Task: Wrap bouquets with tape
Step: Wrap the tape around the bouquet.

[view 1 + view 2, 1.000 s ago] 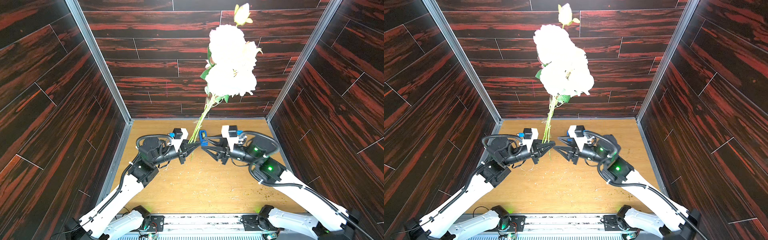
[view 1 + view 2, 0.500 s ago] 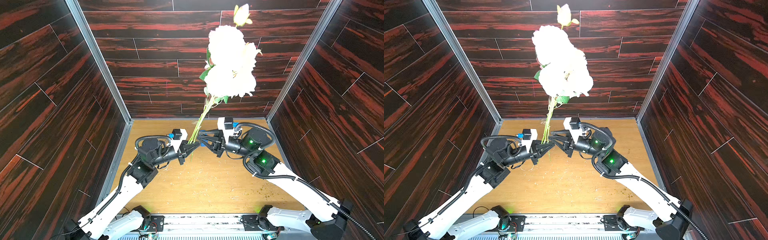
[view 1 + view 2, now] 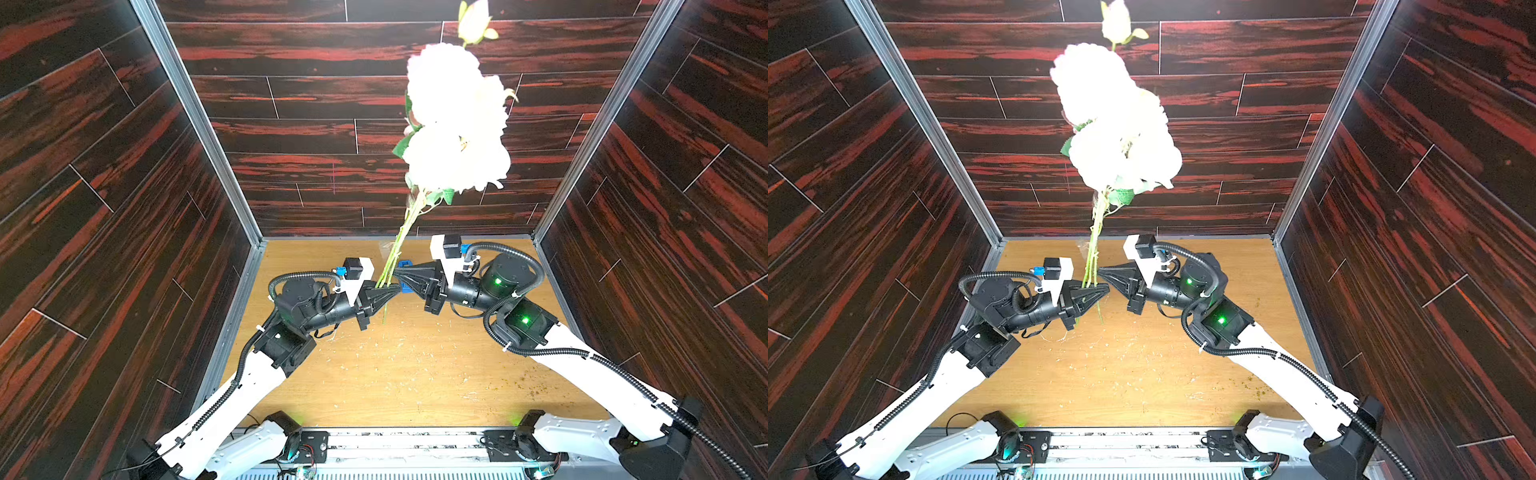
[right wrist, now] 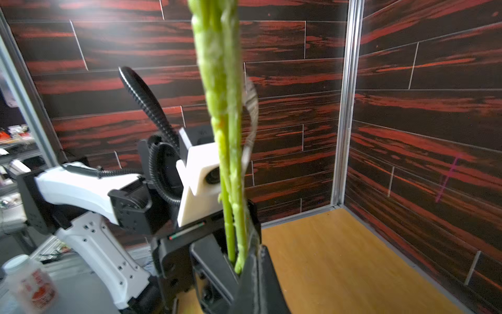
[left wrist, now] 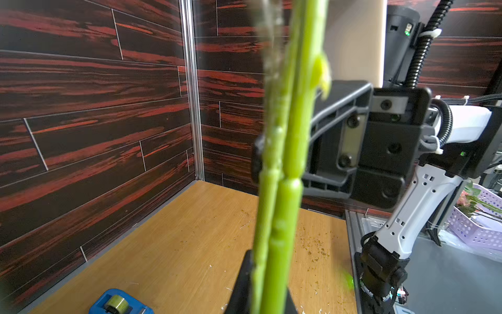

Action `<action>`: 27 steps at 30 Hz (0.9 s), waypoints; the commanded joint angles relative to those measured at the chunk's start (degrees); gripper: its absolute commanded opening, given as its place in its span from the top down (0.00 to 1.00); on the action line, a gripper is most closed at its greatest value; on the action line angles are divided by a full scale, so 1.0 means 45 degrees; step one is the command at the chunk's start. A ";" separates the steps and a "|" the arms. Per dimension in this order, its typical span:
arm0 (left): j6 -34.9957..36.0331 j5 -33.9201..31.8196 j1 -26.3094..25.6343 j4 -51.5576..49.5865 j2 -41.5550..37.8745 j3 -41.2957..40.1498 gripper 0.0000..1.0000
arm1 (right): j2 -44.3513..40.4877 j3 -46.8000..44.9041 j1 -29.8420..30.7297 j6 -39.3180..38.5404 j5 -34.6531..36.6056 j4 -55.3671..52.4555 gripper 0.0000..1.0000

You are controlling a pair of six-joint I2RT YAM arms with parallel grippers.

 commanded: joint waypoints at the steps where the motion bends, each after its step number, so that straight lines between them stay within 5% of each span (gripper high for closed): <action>1: -0.0028 0.0124 -0.0050 0.0465 -0.0342 -0.0081 1.00 | 0.0024 0.0402 0.0028 -0.0344 0.0612 -0.0391 1.00; 6: -0.0027 0.0128 -0.0055 0.0404 -0.0524 -0.0184 1.00 | -0.0378 0.0272 -0.0058 -0.1000 0.3968 -0.1322 1.00; 13: -0.0080 0.0160 -0.0058 0.0289 -0.0682 -0.0223 1.00 | -0.0760 0.0076 -0.0900 -0.1115 0.4897 -0.1980 1.00; 17: -0.0181 0.0344 -0.0055 0.0320 -0.0631 -0.0206 1.00 | -0.1273 -0.0279 -0.0935 -0.1537 0.2740 -0.1828 1.00; 19: -0.0204 0.0515 -0.0060 0.0326 -0.0551 -0.0160 1.00 | -0.1484 -0.0488 -0.0923 -0.1665 0.1020 -0.1615 0.69; 21: -0.0123 0.0821 -0.0076 0.0327 -0.0509 -0.0156 1.00 | -0.1557 -0.0515 -0.0909 -0.1783 -0.1002 -0.1497 0.52; 27: -0.0115 0.1409 -0.0118 0.0315 -0.0473 -0.0107 1.00 | -0.1361 -0.0263 -0.0842 -0.1786 -0.3133 -0.1348 0.51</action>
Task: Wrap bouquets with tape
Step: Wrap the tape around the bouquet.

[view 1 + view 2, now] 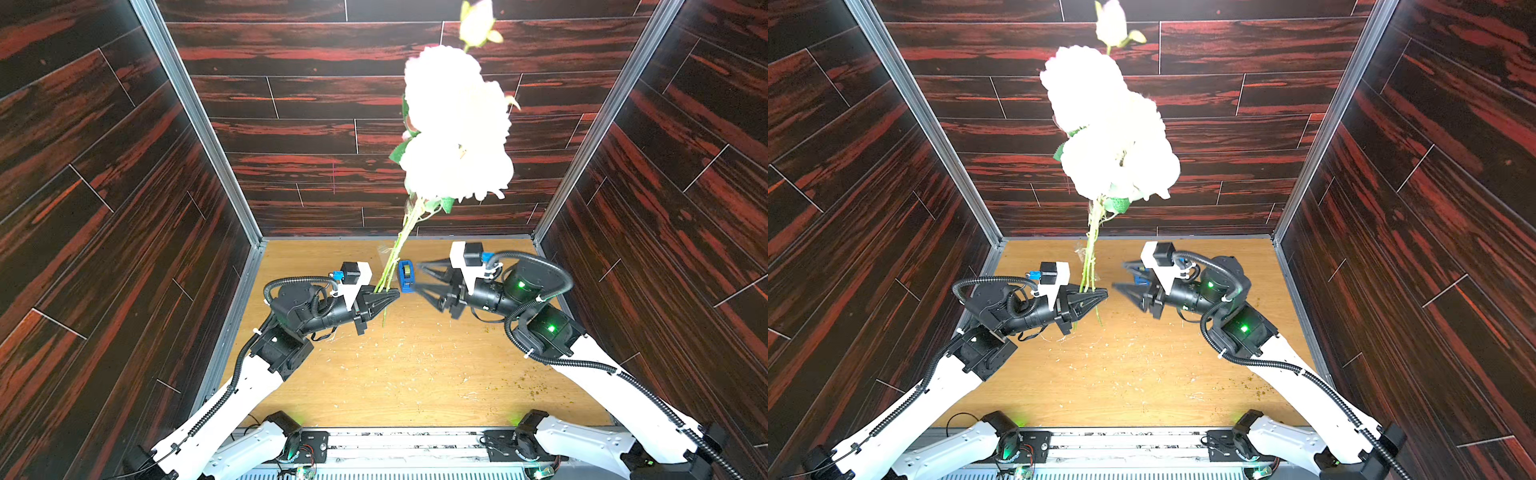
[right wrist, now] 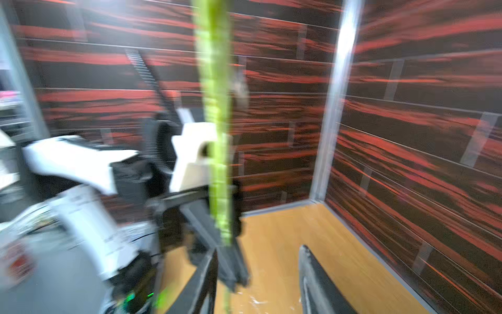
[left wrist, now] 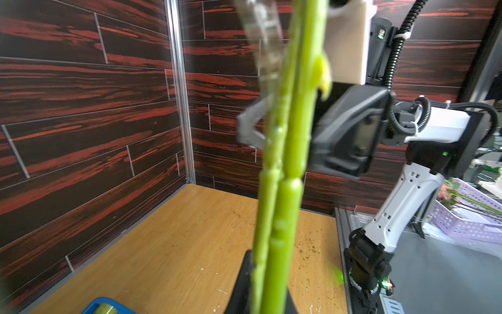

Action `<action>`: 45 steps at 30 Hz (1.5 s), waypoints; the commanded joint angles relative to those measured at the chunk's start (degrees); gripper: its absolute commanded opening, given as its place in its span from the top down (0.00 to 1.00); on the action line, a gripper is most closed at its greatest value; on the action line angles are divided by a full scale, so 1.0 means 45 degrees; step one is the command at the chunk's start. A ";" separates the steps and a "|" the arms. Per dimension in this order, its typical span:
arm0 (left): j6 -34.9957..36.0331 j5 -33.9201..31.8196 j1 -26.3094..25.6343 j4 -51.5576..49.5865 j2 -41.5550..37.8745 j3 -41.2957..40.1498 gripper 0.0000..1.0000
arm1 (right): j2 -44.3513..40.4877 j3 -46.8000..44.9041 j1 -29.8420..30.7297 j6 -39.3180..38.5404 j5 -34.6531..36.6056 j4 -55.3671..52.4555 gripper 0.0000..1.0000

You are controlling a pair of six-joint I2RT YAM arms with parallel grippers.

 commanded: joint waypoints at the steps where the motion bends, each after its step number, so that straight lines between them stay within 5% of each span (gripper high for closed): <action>1: -0.0070 0.0736 -0.0108 0.0335 -0.0085 0.0083 1.00 | 0.0235 0.0327 0.0113 -0.0285 -0.1877 -0.0003 0.51; 9: 0.0014 0.1013 -0.0246 0.0273 -0.0074 0.0146 1.00 | 0.1336 0.1382 0.0345 -0.0277 -0.2424 -0.0304 0.56; 25: 0.0242 0.1072 -0.0383 -0.0065 -0.0245 0.0223 1.00 | 0.1892 0.2029 0.0354 -0.0360 -0.2711 -0.0724 1.00; 30: 0.0169 0.1179 -0.0419 -0.0026 -0.0299 0.0257 1.00 | 0.1791 0.2001 0.0353 -0.0995 -0.2509 -0.1090 1.00; 36: -0.0102 0.1566 -0.0477 -0.0026 -0.0381 0.0318 1.00 | 0.1461 0.1915 0.0363 -0.2590 -0.0480 -0.1600 1.00; 45: -0.0424 0.1808 -0.0617 -0.0046 -0.0566 0.0249 1.00 | 0.1136 0.1320 0.0348 -0.3950 0.2537 0.0801 1.00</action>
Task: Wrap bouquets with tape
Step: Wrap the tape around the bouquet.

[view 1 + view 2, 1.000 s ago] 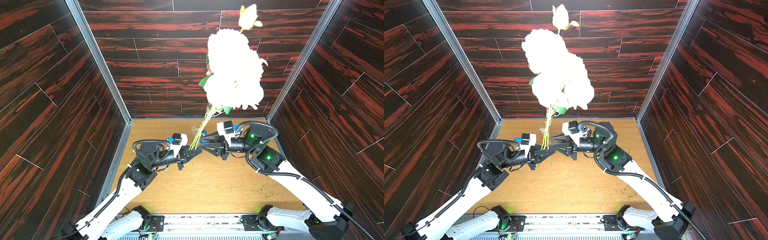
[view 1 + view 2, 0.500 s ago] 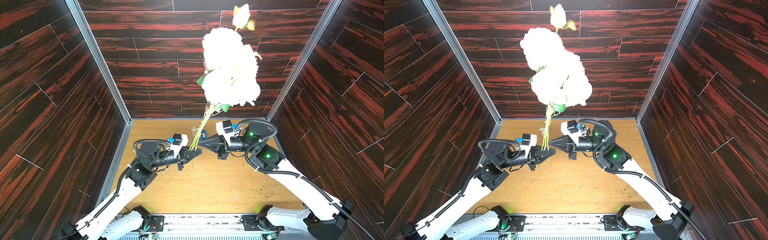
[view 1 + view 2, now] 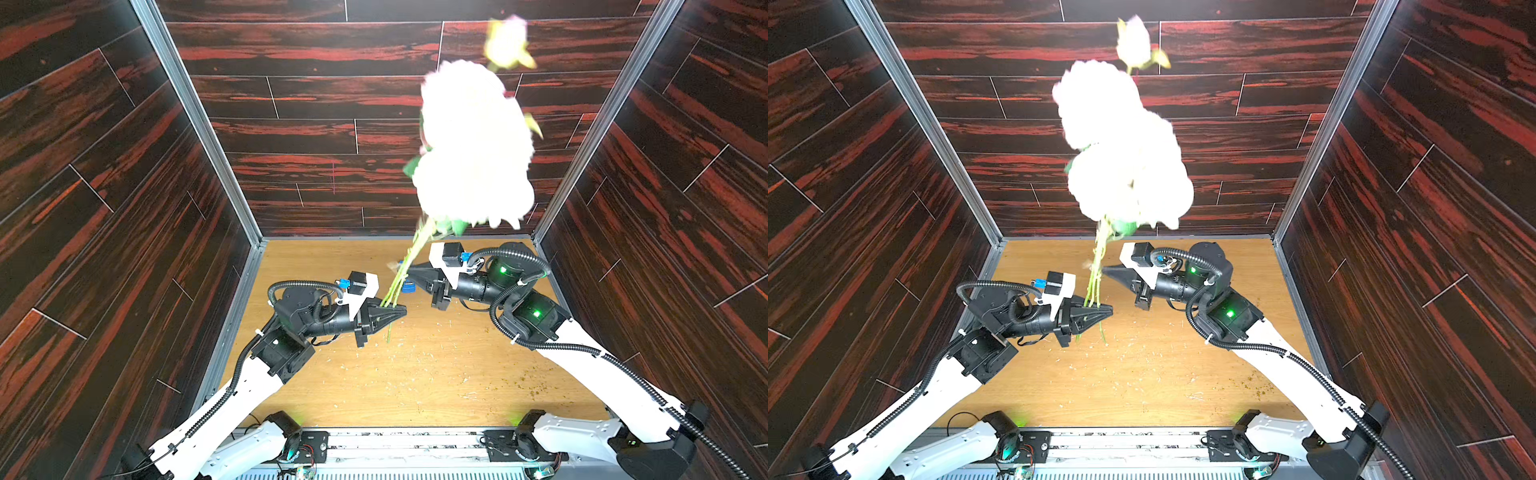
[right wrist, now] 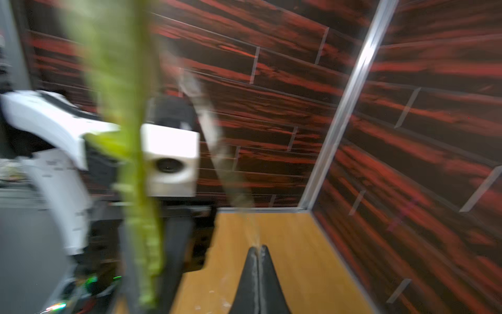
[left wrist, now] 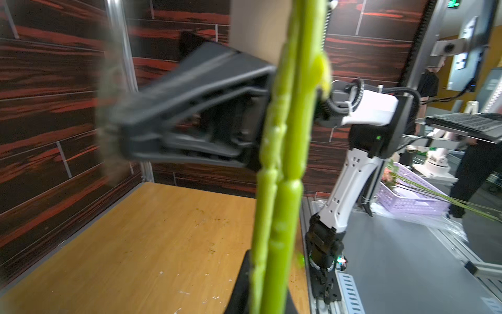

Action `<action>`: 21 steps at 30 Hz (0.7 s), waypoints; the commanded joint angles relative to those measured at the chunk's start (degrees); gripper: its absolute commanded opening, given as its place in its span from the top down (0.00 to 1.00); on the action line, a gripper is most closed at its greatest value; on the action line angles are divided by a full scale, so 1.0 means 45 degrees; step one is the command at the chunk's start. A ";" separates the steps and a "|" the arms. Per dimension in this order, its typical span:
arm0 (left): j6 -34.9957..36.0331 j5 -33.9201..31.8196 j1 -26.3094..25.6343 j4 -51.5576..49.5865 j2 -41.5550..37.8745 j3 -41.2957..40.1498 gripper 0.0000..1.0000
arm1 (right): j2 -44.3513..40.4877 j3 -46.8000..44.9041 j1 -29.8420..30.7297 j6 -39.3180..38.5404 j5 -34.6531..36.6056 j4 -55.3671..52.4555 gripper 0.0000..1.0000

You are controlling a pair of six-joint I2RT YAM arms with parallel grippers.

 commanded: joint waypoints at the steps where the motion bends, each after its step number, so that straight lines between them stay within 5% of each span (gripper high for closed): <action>1: -0.0180 0.0225 -0.0054 0.0423 -0.0430 0.0218 1.00 | -0.0385 -0.0149 0.0021 -0.1061 0.1878 0.1222 1.00; 8: 0.0775 -0.1420 -0.0063 -0.0652 -0.0799 0.0145 1.00 | -0.0832 -0.0033 0.0010 -0.1723 0.4752 -0.0267 1.00; 21: 0.2110 -0.6176 -0.0058 -0.3211 0.0664 0.1217 1.00 | -0.2449 -0.0933 0.0243 0.0729 0.0305 -0.0702 1.00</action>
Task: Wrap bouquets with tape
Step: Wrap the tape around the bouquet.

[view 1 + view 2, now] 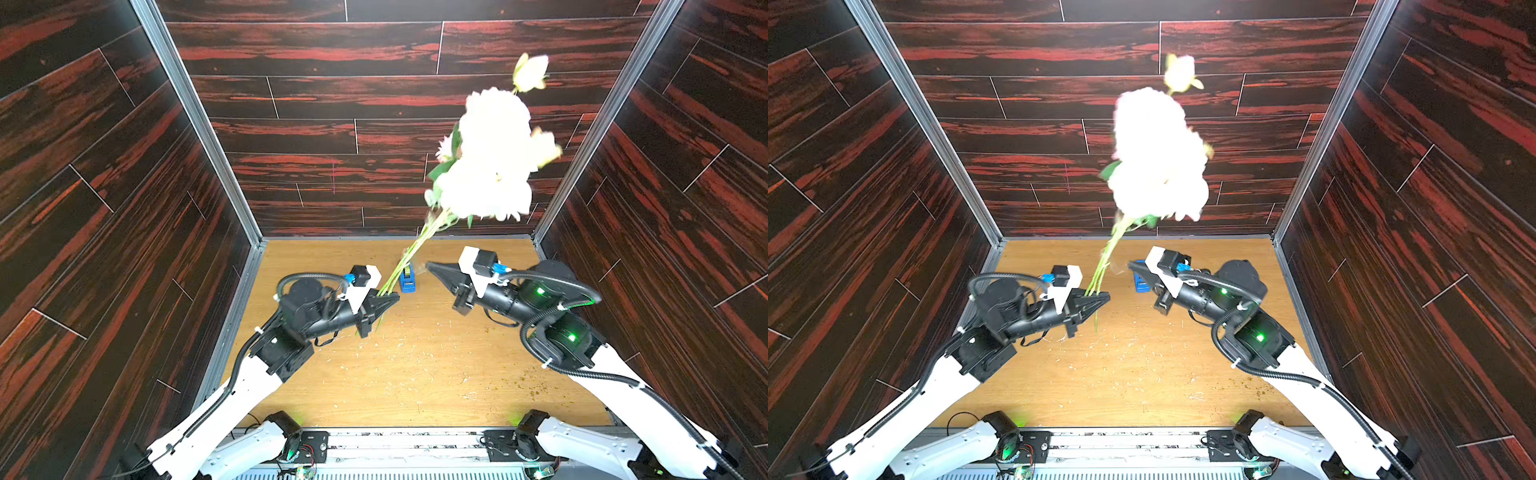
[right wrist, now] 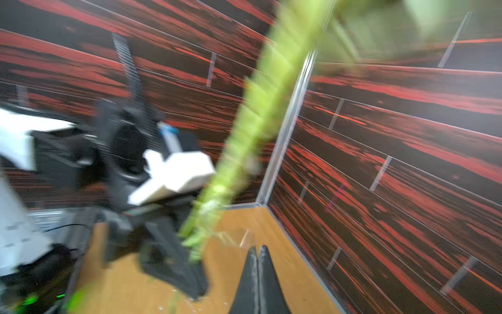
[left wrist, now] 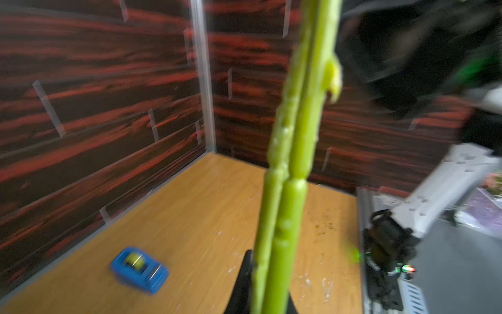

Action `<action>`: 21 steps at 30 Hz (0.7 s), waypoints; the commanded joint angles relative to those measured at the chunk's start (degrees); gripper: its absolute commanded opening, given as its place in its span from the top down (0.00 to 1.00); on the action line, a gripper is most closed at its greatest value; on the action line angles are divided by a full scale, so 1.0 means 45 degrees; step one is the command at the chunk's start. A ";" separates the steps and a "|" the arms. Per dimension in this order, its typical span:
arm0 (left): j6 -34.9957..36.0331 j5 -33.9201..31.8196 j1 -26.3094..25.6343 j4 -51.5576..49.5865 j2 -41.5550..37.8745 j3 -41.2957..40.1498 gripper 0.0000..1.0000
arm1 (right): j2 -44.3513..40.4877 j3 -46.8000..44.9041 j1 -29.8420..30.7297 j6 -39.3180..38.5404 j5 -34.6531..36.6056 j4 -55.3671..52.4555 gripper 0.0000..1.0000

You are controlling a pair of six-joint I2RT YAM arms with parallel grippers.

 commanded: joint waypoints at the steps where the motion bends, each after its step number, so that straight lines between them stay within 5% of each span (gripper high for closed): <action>1: 0.0470 -0.2171 -0.0010 -0.0688 0.0299 0.0554 1.00 | 0.0039 0.0116 0.0230 0.0860 -0.1752 0.0335 1.00; 8: 0.0948 -0.3868 -0.0011 -0.1444 0.1499 0.1240 1.00 | 0.1320 0.1053 0.1197 0.1109 -0.2133 0.0982 1.00; 15: 0.0650 -0.4647 -0.0012 -0.0416 0.2022 0.0697 1.00 | 0.3030 0.2949 0.1737 0.1560 0.0410 0.0756 1.00; 21: 0.0896 -0.3730 -0.0015 0.0910 0.1337 0.0102 1.00 | 0.0770 0.0909 0.1920 0.0438 0.3638 0.0968 0.85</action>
